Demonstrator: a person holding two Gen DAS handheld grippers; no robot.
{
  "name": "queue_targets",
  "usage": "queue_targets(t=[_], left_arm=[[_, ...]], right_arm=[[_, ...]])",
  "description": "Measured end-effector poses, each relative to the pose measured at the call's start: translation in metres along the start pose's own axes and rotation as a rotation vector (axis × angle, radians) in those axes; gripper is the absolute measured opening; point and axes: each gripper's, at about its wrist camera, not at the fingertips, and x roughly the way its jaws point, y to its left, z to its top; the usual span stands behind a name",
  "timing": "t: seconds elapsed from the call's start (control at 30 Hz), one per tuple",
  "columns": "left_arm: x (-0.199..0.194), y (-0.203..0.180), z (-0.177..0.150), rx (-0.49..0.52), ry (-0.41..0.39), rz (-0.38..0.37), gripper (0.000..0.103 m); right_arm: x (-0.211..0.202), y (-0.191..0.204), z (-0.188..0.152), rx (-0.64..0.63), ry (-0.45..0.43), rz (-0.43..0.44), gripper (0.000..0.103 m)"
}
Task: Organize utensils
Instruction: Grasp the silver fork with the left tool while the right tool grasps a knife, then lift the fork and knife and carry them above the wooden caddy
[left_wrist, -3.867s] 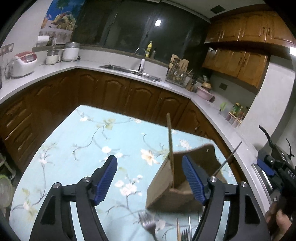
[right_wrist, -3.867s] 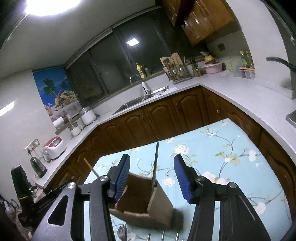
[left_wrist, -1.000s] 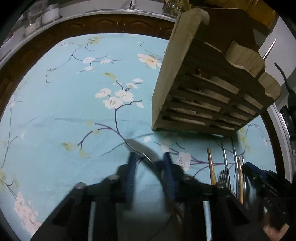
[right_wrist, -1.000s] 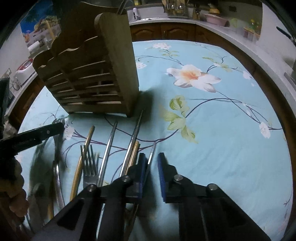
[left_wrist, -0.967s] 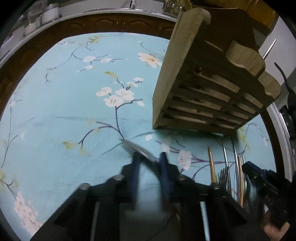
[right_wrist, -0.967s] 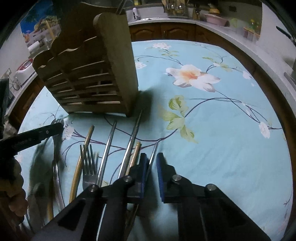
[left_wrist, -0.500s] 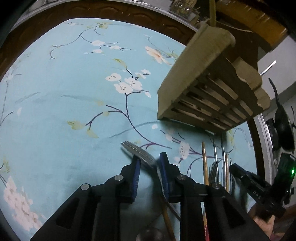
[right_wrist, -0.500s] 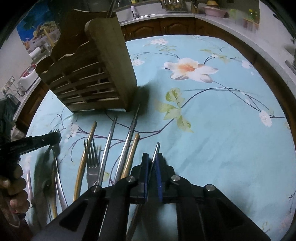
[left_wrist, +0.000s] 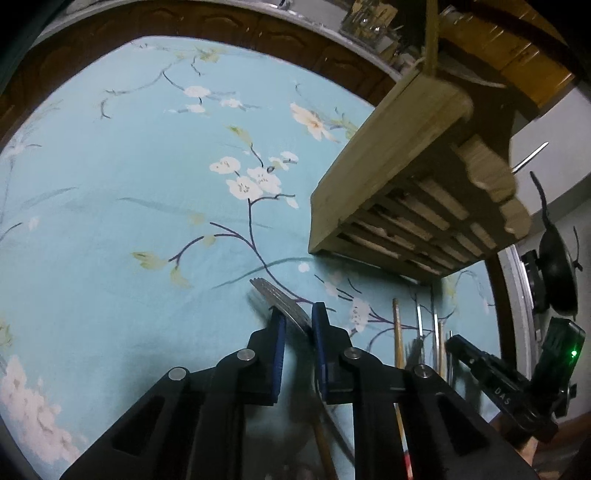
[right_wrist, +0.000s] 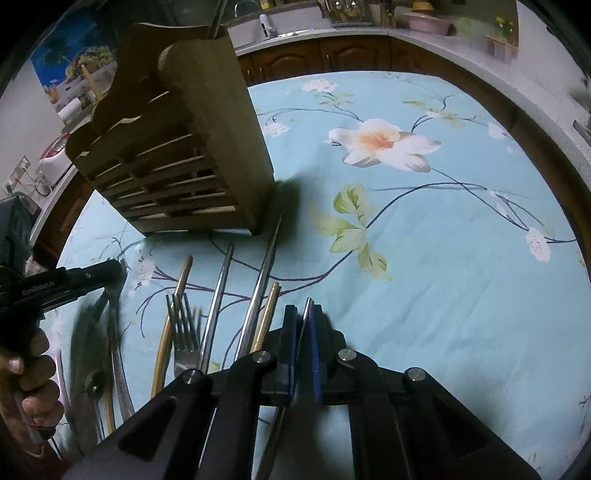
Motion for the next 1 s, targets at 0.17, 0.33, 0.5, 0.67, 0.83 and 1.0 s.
queue_targets(t=[0.17,0.33,0.5,0.67,0.83,1.0], left_arm=[[-0.038,-0.008,-0.013,0.011,-0.076,-0.029,0.008],[-0.075,-0.022,-0.034,0.051,-0.143,-0.048,0.006],[-0.113,-0.03,-0.055,0.069,-0.205,-0.1,0.004],[-0.15,-0.033,-0.07,0.09,-0.262,-0.129,0.002],[-0.177,-0.034,-0.079,0.111,-0.309,-0.135,0.001],[-0.197,-0.033,-0.087,0.108,-0.343,-0.154,0.001]], right_arm=[[-0.031,0.001,-0.005,0.023,-0.08,0.07,0.004],[-0.067,0.008,-0.007,0.013,-0.179,0.095,0.004],[-0.102,0.013,-0.009,0.006,-0.277,0.133,0.004],[-0.129,0.017,-0.009,0.005,-0.351,0.152,0.004],[-0.149,0.024,-0.008,-0.007,-0.411,0.159,0.004],[-0.164,0.027,-0.008,-0.006,-0.451,0.17,0.004]])
